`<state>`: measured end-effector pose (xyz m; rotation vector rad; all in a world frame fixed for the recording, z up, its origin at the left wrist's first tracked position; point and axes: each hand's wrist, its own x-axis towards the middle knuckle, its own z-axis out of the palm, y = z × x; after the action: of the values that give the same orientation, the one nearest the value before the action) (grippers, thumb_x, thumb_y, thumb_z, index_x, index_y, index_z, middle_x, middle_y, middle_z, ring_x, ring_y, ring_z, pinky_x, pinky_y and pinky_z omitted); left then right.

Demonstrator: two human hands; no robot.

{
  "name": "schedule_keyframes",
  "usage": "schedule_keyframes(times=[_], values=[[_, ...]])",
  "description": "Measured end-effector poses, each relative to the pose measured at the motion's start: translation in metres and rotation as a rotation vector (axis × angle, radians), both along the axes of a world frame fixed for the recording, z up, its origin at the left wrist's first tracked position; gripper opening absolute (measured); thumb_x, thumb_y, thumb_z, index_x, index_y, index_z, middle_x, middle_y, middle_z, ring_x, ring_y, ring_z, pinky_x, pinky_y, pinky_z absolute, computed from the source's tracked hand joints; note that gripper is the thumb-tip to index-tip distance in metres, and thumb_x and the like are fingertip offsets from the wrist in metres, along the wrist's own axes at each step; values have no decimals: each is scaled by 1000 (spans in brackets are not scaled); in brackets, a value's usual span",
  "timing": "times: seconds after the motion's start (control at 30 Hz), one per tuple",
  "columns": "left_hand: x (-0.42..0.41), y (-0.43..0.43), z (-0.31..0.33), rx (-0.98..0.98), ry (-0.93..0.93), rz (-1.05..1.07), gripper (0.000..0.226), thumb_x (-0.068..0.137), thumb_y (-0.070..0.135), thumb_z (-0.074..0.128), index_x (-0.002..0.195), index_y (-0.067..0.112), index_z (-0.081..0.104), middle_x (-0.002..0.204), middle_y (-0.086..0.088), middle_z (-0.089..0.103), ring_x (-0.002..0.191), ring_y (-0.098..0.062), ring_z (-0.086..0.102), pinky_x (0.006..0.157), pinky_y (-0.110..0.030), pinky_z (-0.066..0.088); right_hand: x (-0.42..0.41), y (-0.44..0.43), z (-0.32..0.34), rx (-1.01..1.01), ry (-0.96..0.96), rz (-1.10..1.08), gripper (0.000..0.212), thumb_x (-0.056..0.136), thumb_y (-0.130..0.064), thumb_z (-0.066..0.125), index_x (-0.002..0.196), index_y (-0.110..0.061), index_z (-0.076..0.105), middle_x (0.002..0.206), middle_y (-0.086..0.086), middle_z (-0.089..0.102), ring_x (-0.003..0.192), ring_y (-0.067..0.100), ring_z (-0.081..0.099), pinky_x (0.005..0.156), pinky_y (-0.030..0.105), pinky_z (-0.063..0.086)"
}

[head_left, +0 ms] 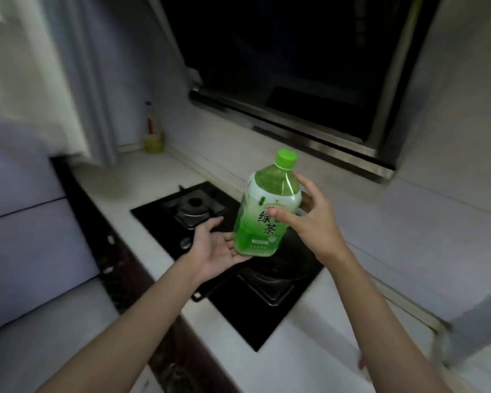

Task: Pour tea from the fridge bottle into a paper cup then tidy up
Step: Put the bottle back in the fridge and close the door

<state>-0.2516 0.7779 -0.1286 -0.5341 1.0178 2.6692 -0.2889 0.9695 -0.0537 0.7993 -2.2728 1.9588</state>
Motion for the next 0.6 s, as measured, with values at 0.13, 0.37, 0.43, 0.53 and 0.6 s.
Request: schedule_keyframes(times=[0.13, 0.37, 0.43, 0.53, 0.6], values=[[41, -63, 9, -28, 2, 148, 68, 92, 41, 38, 131, -15, 43, 118, -30, 60, 108, -41, 59, 92, -52, 46, 7, -72, 6, -3, 8, 175, 73, 64, -12, 89, 126, -34, 56, 116, -5, 70, 108, 11, 66, 90, 34, 56], [117, -178, 19, -1, 31, 383, 69, 91, 41, 39, 132, -14, 41, 129, -34, 54, 118, -44, 55, 95, -56, 46, 46, -210, 22, -21, 42, 415, 73, 65, -2, 87, 129, -21, 57, 109, 1, 73, 95, 10, 71, 72, 21, 55], [139, -212, 22, 10, 47, 436, 68, 91, 41, 40, 132, -14, 41, 129, -34, 54, 120, -45, 54, 98, -57, 44, 61, -250, 28, -38, 25, 487, 73, 67, 3, 85, 131, -17, 56, 112, 1, 70, 90, 6, 71, 69, 19, 55], [170, -261, 30, 0, 56, 497, 69, 92, 41, 40, 134, -14, 39, 130, -34, 53, 120, -45, 53, 90, -56, 48, 84, -308, 34, -54, 5, 561, 74, 65, 2, 86, 129, -21, 57, 109, -6, 70, 92, 8, 71, 69, 22, 56], [189, -294, 35, -13, 56, 531, 69, 93, 41, 39, 136, -13, 38, 131, -33, 53, 119, -44, 53, 86, -56, 49, 97, -346, 38, -57, 26, 585, 72, 64, -1, 87, 127, -23, 59, 108, -8, 70, 96, 9, 70, 73, 23, 56]])
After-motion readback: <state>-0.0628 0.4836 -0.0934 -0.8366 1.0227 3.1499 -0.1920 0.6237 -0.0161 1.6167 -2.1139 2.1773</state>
